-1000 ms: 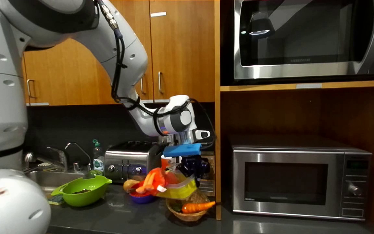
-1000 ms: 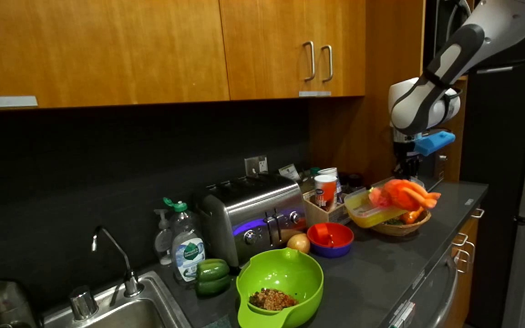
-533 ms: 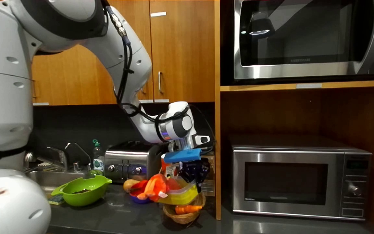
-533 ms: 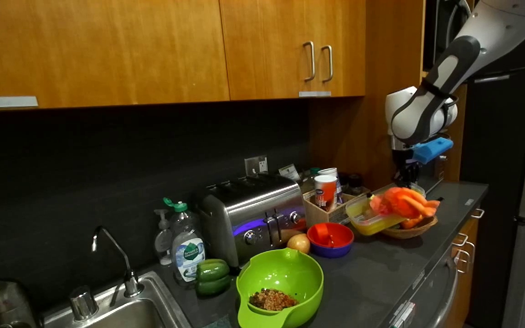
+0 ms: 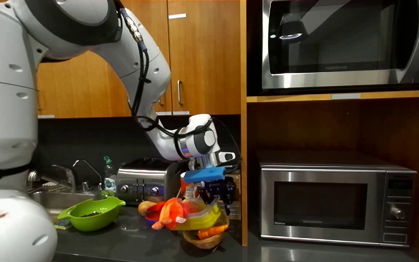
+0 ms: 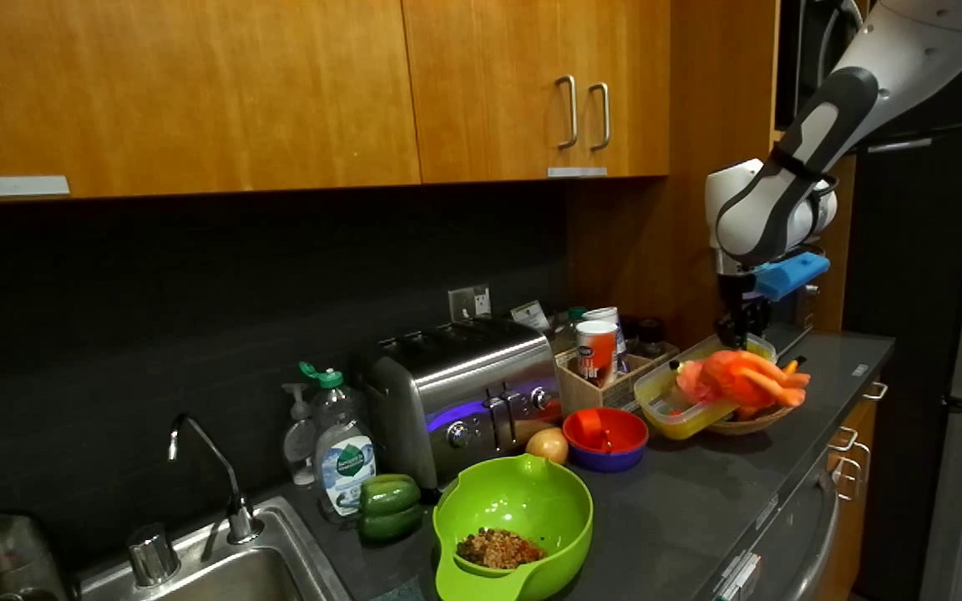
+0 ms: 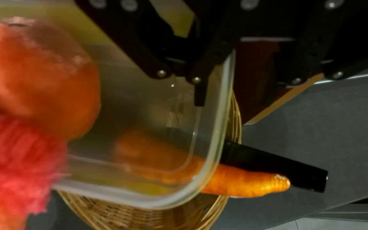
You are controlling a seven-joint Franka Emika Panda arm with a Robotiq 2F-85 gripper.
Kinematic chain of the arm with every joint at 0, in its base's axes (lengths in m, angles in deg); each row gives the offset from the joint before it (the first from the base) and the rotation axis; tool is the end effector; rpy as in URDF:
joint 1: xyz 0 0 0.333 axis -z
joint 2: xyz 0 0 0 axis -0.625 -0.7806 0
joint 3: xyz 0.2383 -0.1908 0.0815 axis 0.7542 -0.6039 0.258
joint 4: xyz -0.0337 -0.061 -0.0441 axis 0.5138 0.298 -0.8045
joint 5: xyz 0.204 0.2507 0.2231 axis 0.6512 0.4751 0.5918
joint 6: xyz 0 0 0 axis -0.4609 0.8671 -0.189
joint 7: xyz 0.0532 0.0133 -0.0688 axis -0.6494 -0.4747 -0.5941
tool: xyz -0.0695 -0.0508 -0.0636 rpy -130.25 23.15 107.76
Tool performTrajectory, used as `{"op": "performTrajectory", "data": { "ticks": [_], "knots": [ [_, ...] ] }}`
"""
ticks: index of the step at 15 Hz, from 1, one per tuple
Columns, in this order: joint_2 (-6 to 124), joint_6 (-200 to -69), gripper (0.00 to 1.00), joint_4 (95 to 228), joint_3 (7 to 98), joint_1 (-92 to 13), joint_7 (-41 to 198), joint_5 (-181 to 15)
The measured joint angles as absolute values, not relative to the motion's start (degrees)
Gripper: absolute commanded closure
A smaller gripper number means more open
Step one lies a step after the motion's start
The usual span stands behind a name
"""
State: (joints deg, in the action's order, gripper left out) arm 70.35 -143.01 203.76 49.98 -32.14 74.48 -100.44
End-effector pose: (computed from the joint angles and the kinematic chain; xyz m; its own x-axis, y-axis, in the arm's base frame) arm 0.5027 -0.1133 0.3025 0.9979 0.0558 0.0322 0.0467 -0.9706 0.2360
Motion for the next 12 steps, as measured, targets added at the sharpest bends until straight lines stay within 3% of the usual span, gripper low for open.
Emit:
{"op": "performTrajectory", "data": {
  "ticks": [3,6,7,9,12],
  "knots": [
    [70.35,-143.01,0.02,203.62,49.98,-32.15,74.93,-100.44],
    [70.59,-143.01,0.00,203.65,49.98,-32.30,75.04,-100.45],
    [70.81,-143.01,0.25,203.68,49.98,-32.39,75.04,-100.49],
    [71.22,-143.01,0.26,203.69,50.00,-32.59,75.04,-100.76],
    [71.63,-143.00,0.47,203.78,50.03,-32.69,75.01,-101.19]
  ]
}}
